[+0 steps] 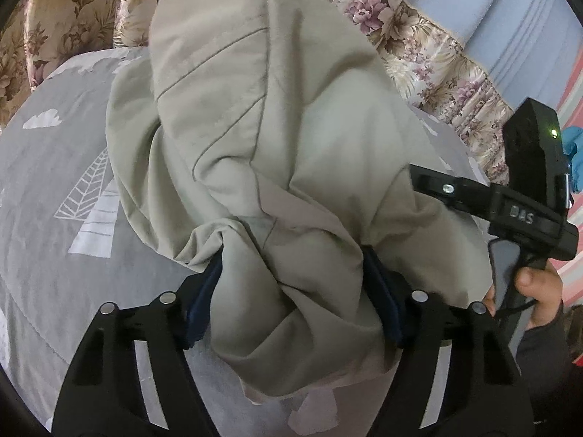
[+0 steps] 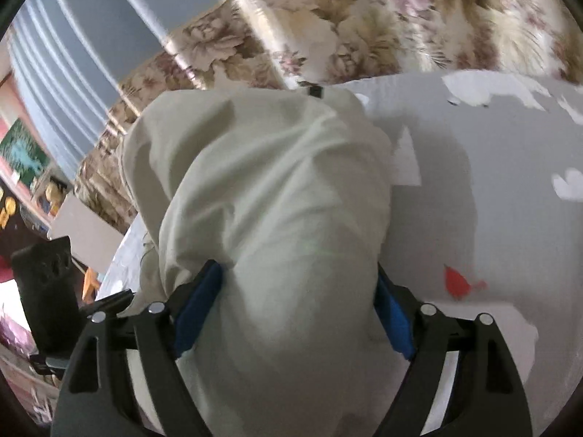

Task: Fold large clothes

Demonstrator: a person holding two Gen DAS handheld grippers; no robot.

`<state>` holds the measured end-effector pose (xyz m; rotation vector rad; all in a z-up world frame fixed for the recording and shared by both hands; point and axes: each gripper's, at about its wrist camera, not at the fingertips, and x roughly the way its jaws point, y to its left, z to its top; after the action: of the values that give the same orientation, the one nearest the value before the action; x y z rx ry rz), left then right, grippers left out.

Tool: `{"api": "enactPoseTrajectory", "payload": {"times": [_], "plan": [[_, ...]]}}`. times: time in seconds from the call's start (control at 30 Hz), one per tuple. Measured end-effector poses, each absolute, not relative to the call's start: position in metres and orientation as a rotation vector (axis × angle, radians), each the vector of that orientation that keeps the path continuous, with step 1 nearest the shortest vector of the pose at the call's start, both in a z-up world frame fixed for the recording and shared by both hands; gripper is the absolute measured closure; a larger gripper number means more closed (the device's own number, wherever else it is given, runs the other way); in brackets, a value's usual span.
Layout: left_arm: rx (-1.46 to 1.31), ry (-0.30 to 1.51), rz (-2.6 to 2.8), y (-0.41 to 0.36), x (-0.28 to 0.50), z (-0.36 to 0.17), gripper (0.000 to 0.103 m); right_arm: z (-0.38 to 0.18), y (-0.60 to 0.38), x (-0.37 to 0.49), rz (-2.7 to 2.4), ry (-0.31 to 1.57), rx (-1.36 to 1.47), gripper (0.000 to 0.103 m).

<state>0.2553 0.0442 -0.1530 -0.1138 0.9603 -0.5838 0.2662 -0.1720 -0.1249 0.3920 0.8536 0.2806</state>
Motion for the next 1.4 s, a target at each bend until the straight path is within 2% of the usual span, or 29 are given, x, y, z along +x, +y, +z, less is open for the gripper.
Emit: {"api": "enactPoseTrajectory", "payload": {"times": [0.03, 0.1, 0.2, 0.33, 0.4, 0.6, 0.73, 0.8, 0.87, 0.93, 1.03, 1.07, 1.1, 1.13, 1.23, 1.4], "plan": [[-0.119, 0.952, -0.589, 0.045, 0.256, -0.152, 0.038, -0.124, -0.170, 0.268, 0.291, 0.846, 0.384, 0.032], [-0.129, 0.920, -0.583, 0.046, 0.254, -0.151, 0.046, -0.119, -0.168, 0.266, 0.301, 0.814, 0.348, 0.046], [-0.112, 0.886, -0.561, 0.043, 0.249, -0.147, 0.054, -0.108, -0.165, 0.259, 0.304, 0.761, 0.288, 0.057], [-0.111, 0.862, -0.518, 0.036, 0.242, -0.129, 0.069, -0.093, -0.163, 0.245, 0.304, 0.686, 0.227, 0.061], [-0.093, 0.826, -0.522, 0.026, 0.233, -0.114, 0.073, -0.077, -0.169, 0.234, 0.298, 0.640, 0.193, 0.063], [-0.026, 0.767, -0.634, -0.037, 0.204, -0.073, 0.075, -0.031, -0.222, 0.188, 0.229, 0.542, 0.145, 0.064], [0.073, 0.750, -0.686, -0.093, 0.183, -0.080, 0.074, -0.034, -0.272, 0.160, 0.140, 0.594, 0.106, 0.064], [0.148, 0.776, -0.688, -0.123, 0.180, -0.101, 0.071, -0.050, -0.289, 0.156, 0.072, 0.666, -0.002, 0.061], [0.237, 0.768, -0.650, -0.143, 0.175, -0.121, 0.060, -0.077, -0.300, 0.158, 0.045, 0.742, -0.088, 0.059], [0.265, 0.727, -0.604, -0.146, 0.170, -0.119, 0.039, -0.086, -0.315, 0.155, 0.053, 0.737, -0.034, 0.054], [0.188, 0.750, -0.578, -0.127, 0.174, -0.111, 0.020, -0.085, -0.327, 0.151, 0.036, 0.745, -0.027, 0.041], [0.139, 0.778, -0.586, -0.113, 0.178, -0.113, 0.018, -0.086, -0.328, 0.153, 0.037, 0.747, -0.036, 0.032], [0.111, 0.798, -0.578, -0.104, 0.183, -0.115, 0.011, -0.086, -0.330, 0.152, 0.031, 0.745, -0.051, 0.022], [0.090, 0.811, -0.551, -0.096, 0.186, -0.118, 0.004, -0.084, -0.332, 0.150, 0.008, 0.731, -0.086, 0.020], [0.053, 0.814, -0.511, -0.072, 0.186, -0.115, 0.004, -0.075, -0.333, 0.139, 0.006, 0.721, -0.071, 0.019], [0.158, 0.695, -0.344, -0.058, 0.153, -0.080, 0.003, -0.042, -0.334, 0.091, -0.011, 0.655, 0.038, 0.014]]}}
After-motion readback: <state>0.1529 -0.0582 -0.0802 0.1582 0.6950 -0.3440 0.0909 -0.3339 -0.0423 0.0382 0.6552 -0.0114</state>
